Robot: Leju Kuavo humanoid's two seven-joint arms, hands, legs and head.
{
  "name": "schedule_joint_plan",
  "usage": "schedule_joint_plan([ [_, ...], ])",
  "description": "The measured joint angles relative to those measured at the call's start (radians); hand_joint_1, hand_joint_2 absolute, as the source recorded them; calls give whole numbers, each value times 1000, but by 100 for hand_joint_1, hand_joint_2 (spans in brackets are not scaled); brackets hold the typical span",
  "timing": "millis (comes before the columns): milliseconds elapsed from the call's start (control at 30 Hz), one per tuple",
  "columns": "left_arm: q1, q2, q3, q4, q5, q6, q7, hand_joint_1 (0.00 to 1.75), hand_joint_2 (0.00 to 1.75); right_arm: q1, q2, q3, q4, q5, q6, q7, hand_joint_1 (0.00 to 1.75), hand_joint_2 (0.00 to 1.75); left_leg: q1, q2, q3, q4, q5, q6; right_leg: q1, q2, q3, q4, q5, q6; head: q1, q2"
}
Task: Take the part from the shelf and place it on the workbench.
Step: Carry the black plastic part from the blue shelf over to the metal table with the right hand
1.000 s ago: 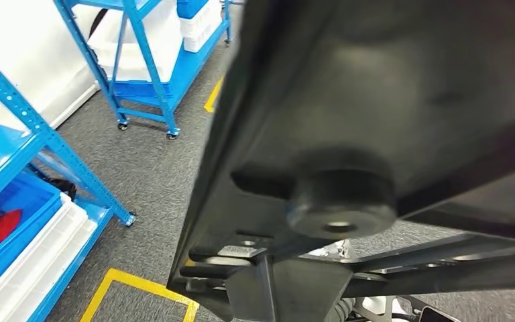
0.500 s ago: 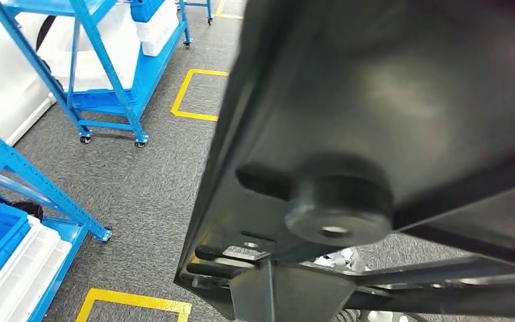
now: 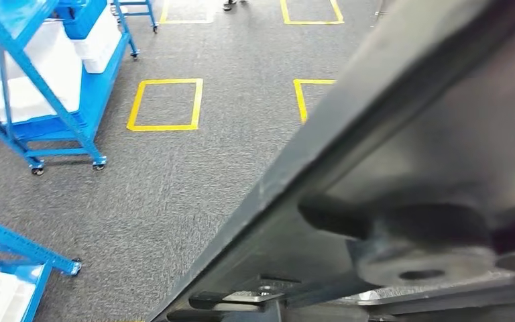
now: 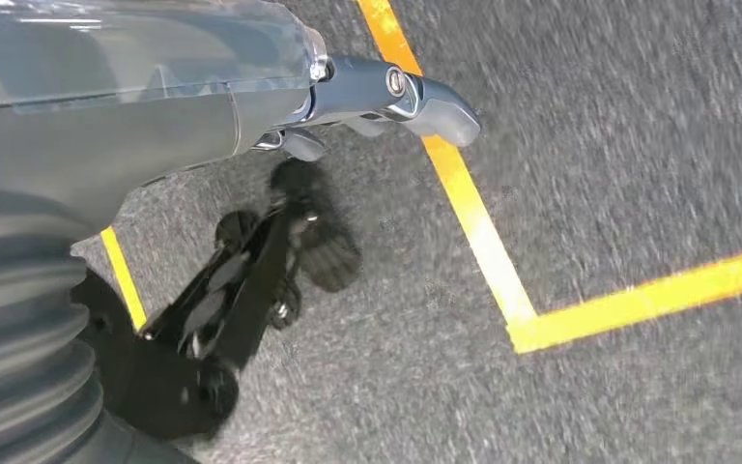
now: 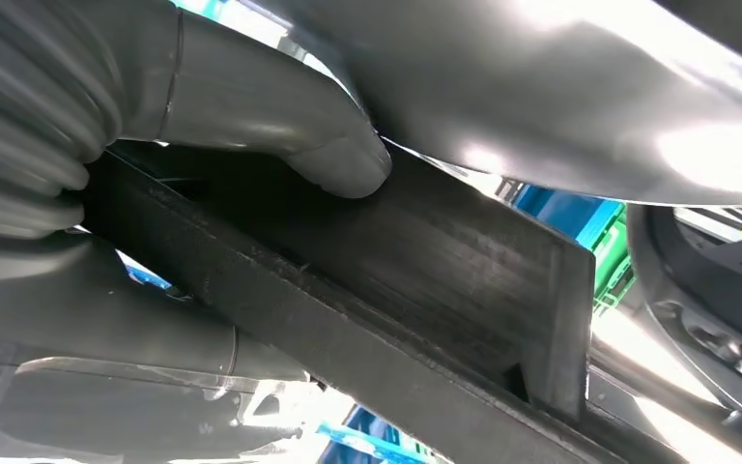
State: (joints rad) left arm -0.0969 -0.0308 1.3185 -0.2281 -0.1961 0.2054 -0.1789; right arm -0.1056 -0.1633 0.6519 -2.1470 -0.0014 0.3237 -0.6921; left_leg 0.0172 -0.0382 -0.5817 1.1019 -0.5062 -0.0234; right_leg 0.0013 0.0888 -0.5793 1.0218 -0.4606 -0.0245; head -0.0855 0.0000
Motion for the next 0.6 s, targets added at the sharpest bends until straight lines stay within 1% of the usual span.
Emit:
schedule_joint_plan([
  [33, 0, -2, 9, 0, -1, 7, 3, 0, 175, -2, 6, 0, 3, -5, 9, 0, 175, 175, 3, -21, 20, -47, 16, 2, -1, 12, -4, 6, -2, 6, 0, 0],
  [67, 0, -4, 17, 0, -1, 14, 5, 0, 175, -4, 12, 0, 7, -11, 19, 1, 175, 175, 3, -34, 29, -69, 18, 5, -2, 22, -10, 10, -2, 13, 0, 0],
  [100, -1, -6, 24, 0, -1, 20, 6, 0, 175, -7, 19, 0, 12, -16, 29, 1, 175, 175, 0, -34, 31, -72, 15, 11, -3, 32, -14, 12, 0, 19, 0, 0],
  [133, -2, -10, 30, 0, -1, 26, 6, 0, 175, -10, 26, 0, 18, -21, 38, 1, 175, 175, 0, -24, 31, -72, 18, 18, -5, 41, -18, 11, 3, 25, 0, 0],
  [167, -5, -13, 36, 0, 0, 29, 5, 0, 175, -14, 33, 0, 24, -24, 45, 1, 175, 175, -1, -13, 32, -75, 21, 25, -6, 35, -21, 14, 1, 30, 0, 0],
  [200, -7, -16, 40, 0, 0, 31, 4, 0, 175, -19, 39, 0, 30, -27, 52, 1, 175, 175, -1, -2, 32, -78, 24, 31, -4, 14, -29, 29, -9, 34, 0, 0],
  [233, -7, -18, 43, 0, 0, 32, 2, 0, 175, -25, 45, 0, 35, -29, 56, 0, 175, 175, -1, 11, 32, -82, 27, 38, -3, -14, -45, 63, -30, 37, 0, 0],
  [267, -7, -19, 48, 0, 0, 33, 1, 0, 175, -30, 50, 0, 40, -30, 60, 0, 175, 175, -3, 23, 32, -83, 27, 42, -3, -47, -70, 118, -61, 40, 0, 0],
  [300, -5, -19, 52, 0, 0, 33, -2, 0, 175, -34, 54, 0, 44, -31, 62, -1, 175, 175, -5, 37, 31, -83, 27, 44, -4, -68, -102, 185, -93, 43, 0, 0],
  [333, -3, -19, 54, 0, 0, 30, -8, 0, 175, -37, 58, 1, 48, -32, 63, -1, 175, 175, -7, 50, 31, -83, 26, 46, -6, -77, -131, 247, -118, 45, 0, 0],
  [367, -2, -19, 56, 0, 0, 22, -16, 0, 175, -39, 61, 0, 52, -33, 64, 2, 175, 175, -9, 64, 30, -83, 25, 47, -7, -81, -148, 284, -126, 46, 0, 0],
  [400, -2, -19, 54, 0, 0, 10, -28, 0, 175, -43, 64, -1, 55, -34, 62, 8, 175, 175, -11, 77, 30, -83, 25, 47, -7, -84, -147, 284, -116, 44, 0, 0],
  [433, -2, -19, 50, 0, 0, -9, -40, 0, 175, -49, 67, -4, 57, -34, 56, 20, 175, 175, -12, 90, 31, -83, 24, 47, -6, -88, -126, 245, -90, 41, 0, 0],
  [467, -2, -19, 42, 0, 0, -33, -51, 0, 175, -55, 69, -11, 57, -32, 45, 35, 175, 175, -14, 101, 33, -83, 23, 47, -3, -101, -89, 177, -56, 34, 0, 0],
  [500, -3, -18, 31, 0, 0, -59, -58, 0, 175, -59, 71, -21, 56, -27, 32, 50, 175, 175, -15, 110, 35, -83, 22, 46, 3, -124, -50, 105, -32, 27, 0, 0],
  [533, -3, -15, 17, 0, 0, -82, -62, 0, 175, -62, 73, -34, 53, -22, 20, 63, 175, 175, -17, 119, 36, -83, 21, 43, 11, -143, -21, 47, -16, 19, 0, 0],
  [567, -4, -12, 3, 0, 0, -99, -62, 0, 175, -62, 73, -49, 50, -17, 10, 69, 175, 175, -18, 128, 37, -83, 19, 40, 18, -157, -5, 12, -10, 12, 0, 0],
  [600, -6, -9, -10, 0, 0, -110, -60, 0, 175, -61, 73, -64, 48, -14, 5, 71, 175, 175, -18, 137, 38, -83, 18, 36, 23, -159, -2, 1, -13, 8, 0, 0],
])
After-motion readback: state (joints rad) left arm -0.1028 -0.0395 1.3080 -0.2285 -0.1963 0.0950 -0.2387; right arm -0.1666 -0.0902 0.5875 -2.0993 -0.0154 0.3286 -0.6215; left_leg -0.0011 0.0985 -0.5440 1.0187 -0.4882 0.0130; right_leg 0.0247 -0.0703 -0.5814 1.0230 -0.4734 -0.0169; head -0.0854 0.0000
